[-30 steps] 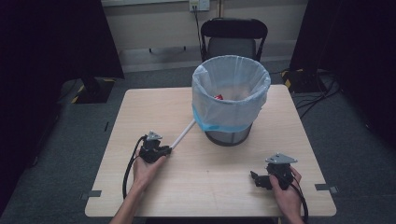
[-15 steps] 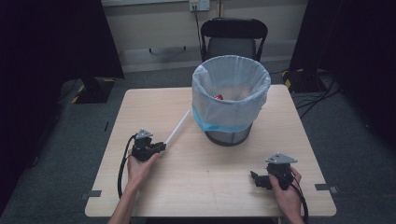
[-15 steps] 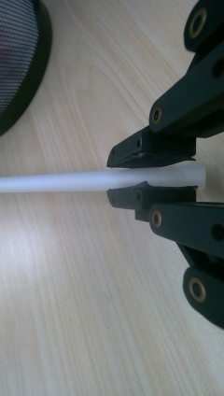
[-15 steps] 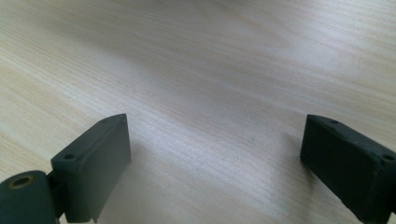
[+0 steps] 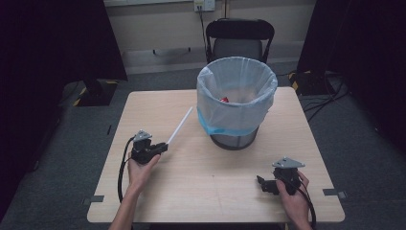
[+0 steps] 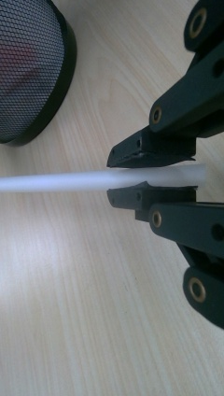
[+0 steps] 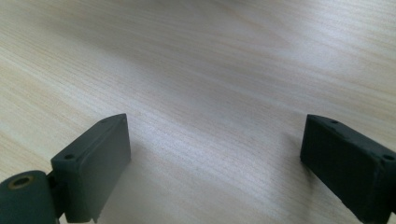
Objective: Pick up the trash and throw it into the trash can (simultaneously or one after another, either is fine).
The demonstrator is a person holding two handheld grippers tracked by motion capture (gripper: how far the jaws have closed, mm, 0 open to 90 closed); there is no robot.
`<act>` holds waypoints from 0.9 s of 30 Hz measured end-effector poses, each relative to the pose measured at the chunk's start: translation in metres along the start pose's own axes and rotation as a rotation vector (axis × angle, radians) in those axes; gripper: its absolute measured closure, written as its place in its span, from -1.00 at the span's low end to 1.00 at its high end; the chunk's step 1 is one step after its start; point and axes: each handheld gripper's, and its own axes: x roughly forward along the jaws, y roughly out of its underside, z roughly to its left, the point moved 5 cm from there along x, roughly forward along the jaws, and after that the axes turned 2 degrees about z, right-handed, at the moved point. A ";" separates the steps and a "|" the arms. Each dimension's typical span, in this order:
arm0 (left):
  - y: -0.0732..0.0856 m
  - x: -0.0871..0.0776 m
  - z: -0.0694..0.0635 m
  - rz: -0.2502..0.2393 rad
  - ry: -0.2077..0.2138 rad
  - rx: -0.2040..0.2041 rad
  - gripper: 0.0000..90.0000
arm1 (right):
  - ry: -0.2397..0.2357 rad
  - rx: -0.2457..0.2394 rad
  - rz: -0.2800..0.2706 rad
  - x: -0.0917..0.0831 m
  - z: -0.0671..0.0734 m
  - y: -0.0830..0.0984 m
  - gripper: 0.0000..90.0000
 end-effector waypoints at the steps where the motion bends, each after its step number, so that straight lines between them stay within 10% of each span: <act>1: -0.001 -0.001 0.001 -0.009 -0.003 -0.004 0.77 | 0.000 0.000 0.000 0.000 0.000 0.000 -0.83; 27: -0.031 -0.035 -0.001 -0.185 0.033 -0.045 0.77 | 0.000 0.000 0.000 0.000 0.000 0.000 -0.83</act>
